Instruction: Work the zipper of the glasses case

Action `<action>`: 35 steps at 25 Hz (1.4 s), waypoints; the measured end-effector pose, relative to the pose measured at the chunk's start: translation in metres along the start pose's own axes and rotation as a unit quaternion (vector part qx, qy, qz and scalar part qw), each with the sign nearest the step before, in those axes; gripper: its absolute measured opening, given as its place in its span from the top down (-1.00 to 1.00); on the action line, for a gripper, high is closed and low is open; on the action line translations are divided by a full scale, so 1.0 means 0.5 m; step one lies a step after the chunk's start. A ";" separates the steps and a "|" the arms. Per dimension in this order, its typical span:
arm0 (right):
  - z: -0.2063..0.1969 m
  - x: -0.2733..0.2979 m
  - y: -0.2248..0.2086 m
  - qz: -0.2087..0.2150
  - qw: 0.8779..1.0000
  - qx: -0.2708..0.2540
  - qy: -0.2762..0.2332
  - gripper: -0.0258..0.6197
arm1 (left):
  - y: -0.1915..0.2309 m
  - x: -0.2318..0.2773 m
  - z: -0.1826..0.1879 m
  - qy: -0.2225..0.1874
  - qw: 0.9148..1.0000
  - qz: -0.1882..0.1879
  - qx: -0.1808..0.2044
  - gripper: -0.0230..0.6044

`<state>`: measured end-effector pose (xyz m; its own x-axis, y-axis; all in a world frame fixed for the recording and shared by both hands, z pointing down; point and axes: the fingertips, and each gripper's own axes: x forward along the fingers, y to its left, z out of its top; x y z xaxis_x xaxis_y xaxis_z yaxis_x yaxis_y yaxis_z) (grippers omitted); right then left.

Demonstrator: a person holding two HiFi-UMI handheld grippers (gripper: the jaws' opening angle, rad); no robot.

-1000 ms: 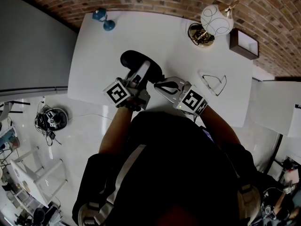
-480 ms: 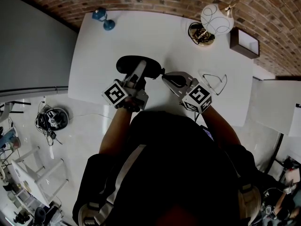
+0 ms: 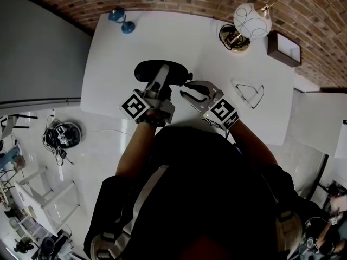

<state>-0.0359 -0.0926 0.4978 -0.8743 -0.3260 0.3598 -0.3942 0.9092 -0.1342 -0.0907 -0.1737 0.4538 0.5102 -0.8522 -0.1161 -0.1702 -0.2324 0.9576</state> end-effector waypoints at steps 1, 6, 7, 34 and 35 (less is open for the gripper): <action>0.004 0.003 -0.001 -0.002 1.000 0.002 -0.005 0.59 | -0.003 0.001 0.002 -0.001 1.000 -0.001 0.001 0.06; 0.036 0.014 -0.012 -0.009 0.999 0.023 -0.043 0.59 | -0.013 0.003 0.005 -0.007 1.000 -0.007 0.001 0.06; 0.039 0.014 -0.014 -0.007 0.998 0.028 -0.047 0.60 | -0.013 0.003 0.007 -0.009 1.000 -0.007 0.001 0.06; 0.000 -0.008 -0.012 -0.016 1.000 -0.026 0.006 0.91 | 0.010 -0.020 -0.024 0.065 0.996 0.013 0.058 0.14; -0.001 -0.007 -0.010 -0.015 0.999 -0.029 0.009 0.91 | 0.010 -0.022 -0.026 0.072 0.995 0.013 0.069 0.14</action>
<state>-0.0303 -0.0959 0.4978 -0.8570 -0.3492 0.3789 -0.4025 0.9128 -0.0693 -0.0862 -0.1597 0.4630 0.6175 -0.7854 -0.0425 -0.2945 -0.2810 0.9134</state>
